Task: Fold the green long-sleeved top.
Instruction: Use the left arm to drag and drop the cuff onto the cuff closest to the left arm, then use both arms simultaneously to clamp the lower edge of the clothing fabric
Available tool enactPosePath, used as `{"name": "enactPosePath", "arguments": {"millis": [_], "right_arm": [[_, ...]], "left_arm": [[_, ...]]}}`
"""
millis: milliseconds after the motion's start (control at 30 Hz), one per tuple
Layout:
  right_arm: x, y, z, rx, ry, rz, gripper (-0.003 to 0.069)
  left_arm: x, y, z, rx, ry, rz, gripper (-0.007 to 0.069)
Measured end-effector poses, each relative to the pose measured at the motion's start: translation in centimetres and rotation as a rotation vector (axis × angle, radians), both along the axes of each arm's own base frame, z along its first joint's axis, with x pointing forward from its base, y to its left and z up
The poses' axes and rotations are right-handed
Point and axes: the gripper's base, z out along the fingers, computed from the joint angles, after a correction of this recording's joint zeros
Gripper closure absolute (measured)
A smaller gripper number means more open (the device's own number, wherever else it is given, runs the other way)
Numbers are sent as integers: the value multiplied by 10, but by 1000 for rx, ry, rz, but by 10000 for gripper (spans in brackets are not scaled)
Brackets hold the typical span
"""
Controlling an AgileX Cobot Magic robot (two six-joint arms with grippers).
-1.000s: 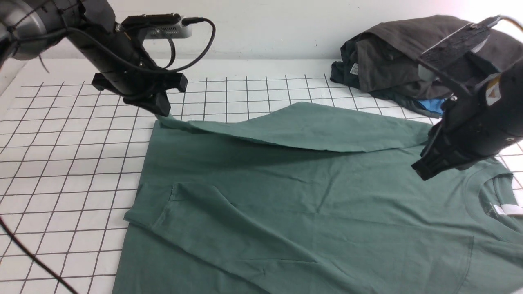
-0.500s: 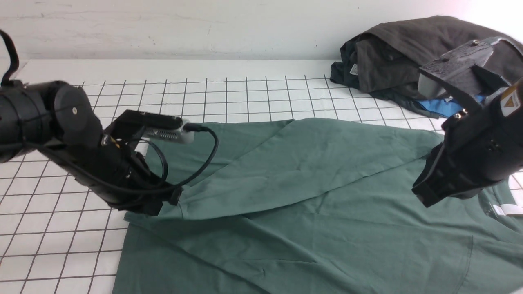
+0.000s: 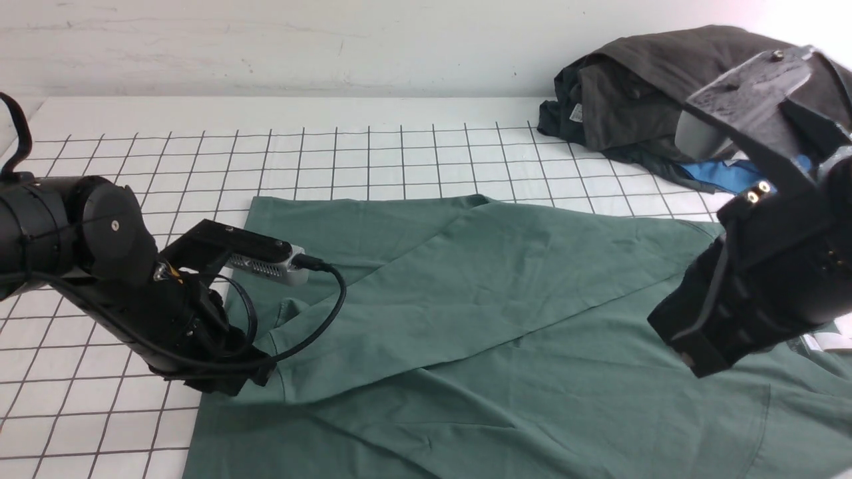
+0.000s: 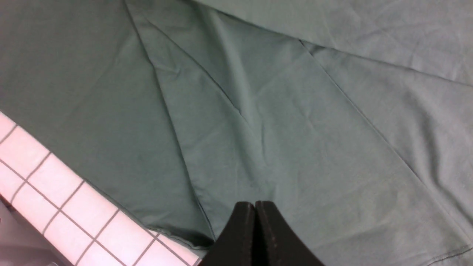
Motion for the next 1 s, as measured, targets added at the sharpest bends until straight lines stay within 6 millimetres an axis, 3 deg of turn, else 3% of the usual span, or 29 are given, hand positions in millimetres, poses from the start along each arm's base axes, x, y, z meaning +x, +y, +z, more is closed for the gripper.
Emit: {"name": "enactPosePath", "arguments": {"millis": [33,67,100,200,233,367,400,467,533,733,833,1000], "right_arm": [[-6,-3,-1,2,0,1,673],[-7,-3,-2,2,1,1,673],[-13,-7,-7,-3,14,1,673],[-26,-16,-19,-17,38,-1,673],[-27,-16,-20,-18,39,-1,673],[-45,-29,-38,-37,67,-1,673],[-46,-30,-38,-38,68,-1,673],[-55,-36,-44,-39,70,-1,673],[-61,-40,-45,-39,62,0,673],[-67,-44,-43,-31,36,7,673],[-68,-45,-41,-25,26,9,673],[-69,-45,-41,-25,25,9,673]], "left_arm": [[-2,0,0,0,17,-3,407],[-2,0,0,0,17,-3,398],[-3,-1,0,-7,36,-1,326],[-12,-1,10,-23,59,-8,220],[-12,-1,10,-22,62,-8,220],[-41,-14,55,-28,-70,-141,196],[-43,-15,57,-26,-75,-151,197],[-70,-30,77,-16,-112,-298,230],[-91,-42,83,7,-87,-428,252],[-134,-57,62,114,78,-702,288],[-155,-55,33,182,149,-797,294],[-168,-40,-3,242,173,-872,294]]}}
